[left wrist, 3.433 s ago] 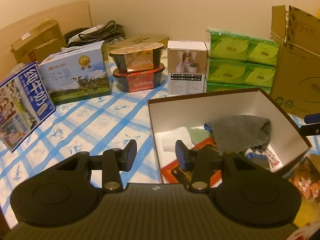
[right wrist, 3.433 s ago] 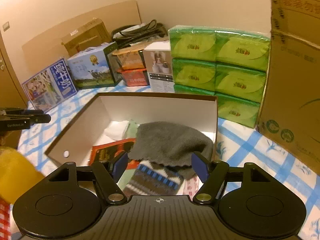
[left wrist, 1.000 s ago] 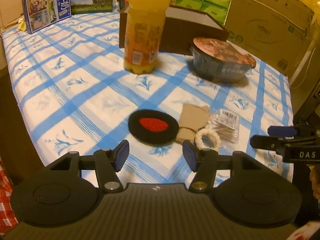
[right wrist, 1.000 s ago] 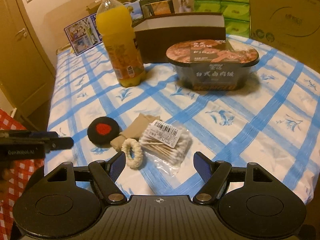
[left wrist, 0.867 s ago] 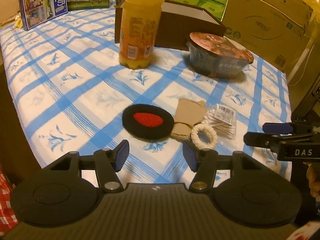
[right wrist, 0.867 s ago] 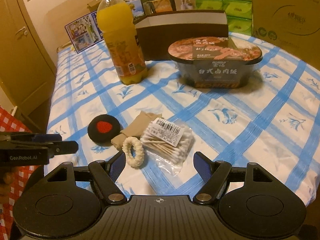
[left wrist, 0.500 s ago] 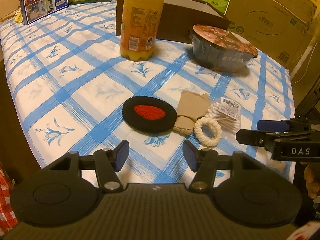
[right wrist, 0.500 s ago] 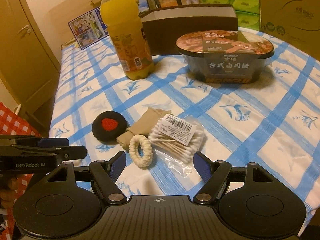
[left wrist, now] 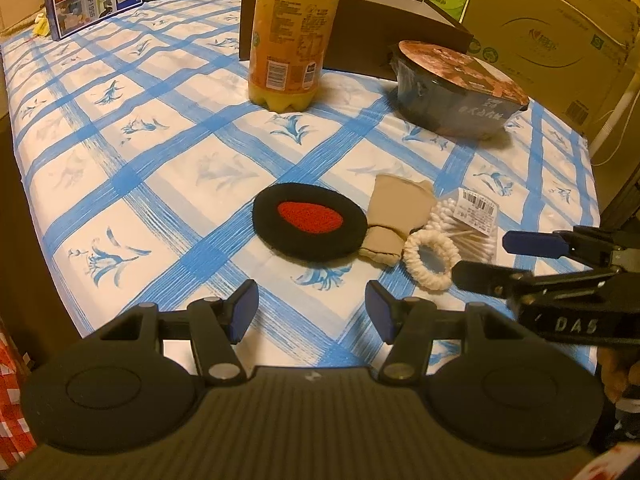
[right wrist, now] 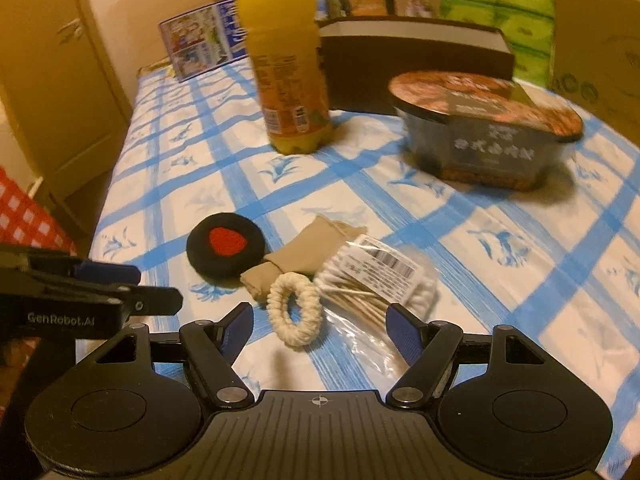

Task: Organize soft objects
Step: 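Grasp the cream hair tie with the right tool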

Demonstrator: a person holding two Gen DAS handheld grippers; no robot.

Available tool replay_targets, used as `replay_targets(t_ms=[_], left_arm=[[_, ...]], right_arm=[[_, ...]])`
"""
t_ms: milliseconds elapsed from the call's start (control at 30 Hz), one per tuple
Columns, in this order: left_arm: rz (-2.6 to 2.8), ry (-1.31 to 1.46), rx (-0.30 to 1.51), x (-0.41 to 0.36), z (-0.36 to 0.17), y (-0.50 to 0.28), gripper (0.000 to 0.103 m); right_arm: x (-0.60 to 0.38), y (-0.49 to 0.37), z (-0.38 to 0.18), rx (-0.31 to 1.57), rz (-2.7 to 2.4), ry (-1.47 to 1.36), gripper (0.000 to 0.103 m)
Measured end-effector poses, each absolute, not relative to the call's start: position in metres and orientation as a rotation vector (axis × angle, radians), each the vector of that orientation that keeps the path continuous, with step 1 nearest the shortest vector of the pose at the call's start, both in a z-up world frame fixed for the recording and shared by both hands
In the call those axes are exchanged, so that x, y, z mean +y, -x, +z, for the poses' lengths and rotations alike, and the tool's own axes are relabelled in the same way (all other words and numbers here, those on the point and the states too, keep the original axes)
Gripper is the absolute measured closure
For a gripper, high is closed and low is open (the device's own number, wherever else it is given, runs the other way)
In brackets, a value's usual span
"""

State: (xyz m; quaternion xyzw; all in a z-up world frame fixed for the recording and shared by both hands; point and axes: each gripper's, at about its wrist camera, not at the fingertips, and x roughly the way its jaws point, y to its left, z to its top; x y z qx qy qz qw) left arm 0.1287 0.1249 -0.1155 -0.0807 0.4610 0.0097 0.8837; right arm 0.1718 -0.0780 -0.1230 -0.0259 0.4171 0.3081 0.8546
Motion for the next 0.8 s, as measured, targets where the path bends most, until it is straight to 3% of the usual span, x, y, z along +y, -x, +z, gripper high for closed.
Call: replay_targets(t_ms=[67, 500, 600, 667, 800], left_arm=[[0.023, 0.169, 0.958, 0.126, -0.117, -0.129, 0.047], [0.033, 0.174, 0.970, 0.131, -0.126, -0.132, 0.047], [0.033, 0.173, 0.970, 0.131, -0.127, -0.133, 0.047], [0.034, 0.172, 0.969, 0.131, -0.128, -0.133, 0.047], [0.035, 0.167, 0.965, 0.131, -0.129, -0.136, 0.047]], right_arm=[[-0.071, -0.169, -0.125, 0.857, 0.667, 0.086, 0.043], [-0.037, -0.159, -0.149, 0.798, 0.711, 0.316, 0.062], [-0.034, -0.156, -0.153, 0.778, 0.718, 0.358, 0.071], [-0.035, -0.155, -0.153, 0.769, 0.723, 0.356, 0.085], [-0.046, -0.160, -0.144, 0.760, 0.717, 0.265, 0.087]])
